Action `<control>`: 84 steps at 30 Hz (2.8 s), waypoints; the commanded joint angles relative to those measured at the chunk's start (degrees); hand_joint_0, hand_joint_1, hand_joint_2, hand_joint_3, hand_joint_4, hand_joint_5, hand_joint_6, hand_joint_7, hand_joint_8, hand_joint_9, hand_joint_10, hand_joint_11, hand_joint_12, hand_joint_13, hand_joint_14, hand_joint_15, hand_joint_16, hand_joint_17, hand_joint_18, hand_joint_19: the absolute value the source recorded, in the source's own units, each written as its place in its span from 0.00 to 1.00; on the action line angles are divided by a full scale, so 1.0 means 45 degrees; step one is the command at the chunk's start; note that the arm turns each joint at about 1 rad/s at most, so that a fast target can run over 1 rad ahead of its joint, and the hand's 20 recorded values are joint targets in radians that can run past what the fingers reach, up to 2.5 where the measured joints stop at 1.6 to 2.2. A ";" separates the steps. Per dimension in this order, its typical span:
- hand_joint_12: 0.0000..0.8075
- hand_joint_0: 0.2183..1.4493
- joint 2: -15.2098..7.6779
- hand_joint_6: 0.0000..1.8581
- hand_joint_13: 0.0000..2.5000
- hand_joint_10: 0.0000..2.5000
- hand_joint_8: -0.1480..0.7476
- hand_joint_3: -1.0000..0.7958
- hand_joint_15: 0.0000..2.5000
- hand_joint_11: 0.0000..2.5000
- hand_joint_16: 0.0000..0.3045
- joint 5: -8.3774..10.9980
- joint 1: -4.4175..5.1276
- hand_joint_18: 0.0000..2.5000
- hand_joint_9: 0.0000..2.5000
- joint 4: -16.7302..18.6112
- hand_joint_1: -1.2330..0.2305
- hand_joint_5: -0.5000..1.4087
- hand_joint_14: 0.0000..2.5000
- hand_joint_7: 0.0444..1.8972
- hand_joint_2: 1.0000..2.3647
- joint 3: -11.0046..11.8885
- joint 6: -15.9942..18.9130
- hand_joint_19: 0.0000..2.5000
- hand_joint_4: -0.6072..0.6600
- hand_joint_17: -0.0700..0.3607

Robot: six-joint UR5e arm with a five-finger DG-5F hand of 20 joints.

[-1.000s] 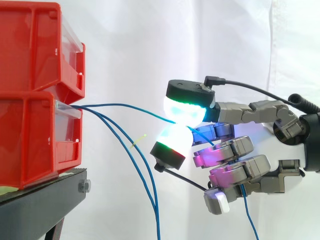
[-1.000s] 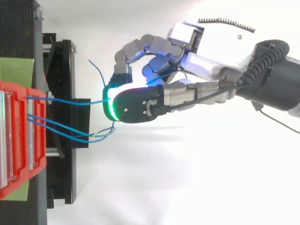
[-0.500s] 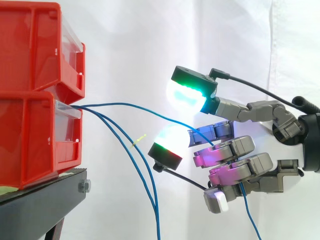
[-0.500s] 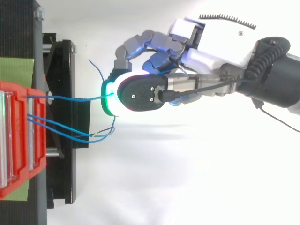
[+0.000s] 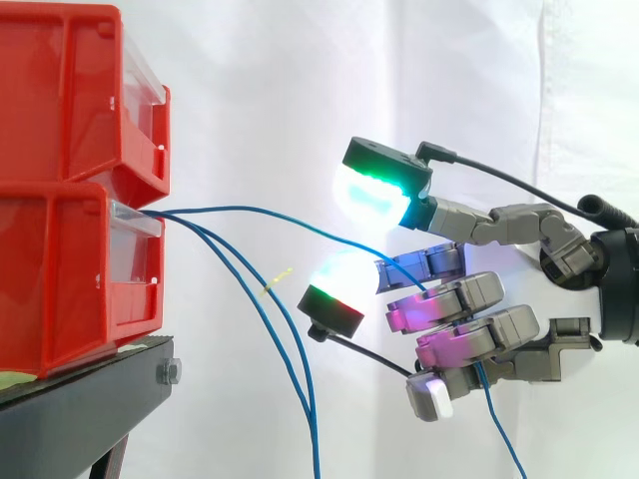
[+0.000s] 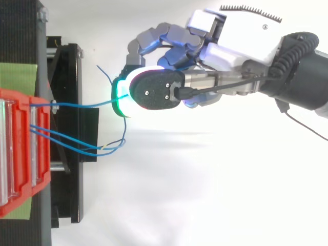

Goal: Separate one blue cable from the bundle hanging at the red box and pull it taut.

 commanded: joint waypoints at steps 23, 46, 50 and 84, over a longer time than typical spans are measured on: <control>0.36 0.31 0.0019 0.49 0.51 0.69 0.43 0.40 0.56 0.54 0.16 0.0030 -0.0326 0.37 0.37 0.0013 0.44 0.17 0.43 0.56 0.01 0.0157 -0.0227 0.41 0.54 0.42; 0.35 0.33 0.0000 0.50 0.52 0.68 0.41 0.47 0.58 0.56 0.15 -0.0029 -0.0189 0.37 0.38 -0.0084 0.37 0.17 0.39 0.57 0.02 0.0626 -0.0598 0.41 0.50 0.41; 0.35 0.33 0.0000 0.50 0.52 0.70 0.42 0.45 0.58 0.55 0.15 -0.0009 -0.0150 0.37 0.38 -0.0162 0.39 0.17 0.40 0.57 0.02 0.0626 -0.0598 0.41 0.54 0.41; 0.38 0.27 -0.0196 0.50 0.52 0.89 0.47 0.28 0.55 0.53 0.17 0.0264 0.0241 0.38 0.38 -0.0299 0.47 0.16 0.46 0.52 0.00 0.0607 -0.0481 0.40 0.59 0.43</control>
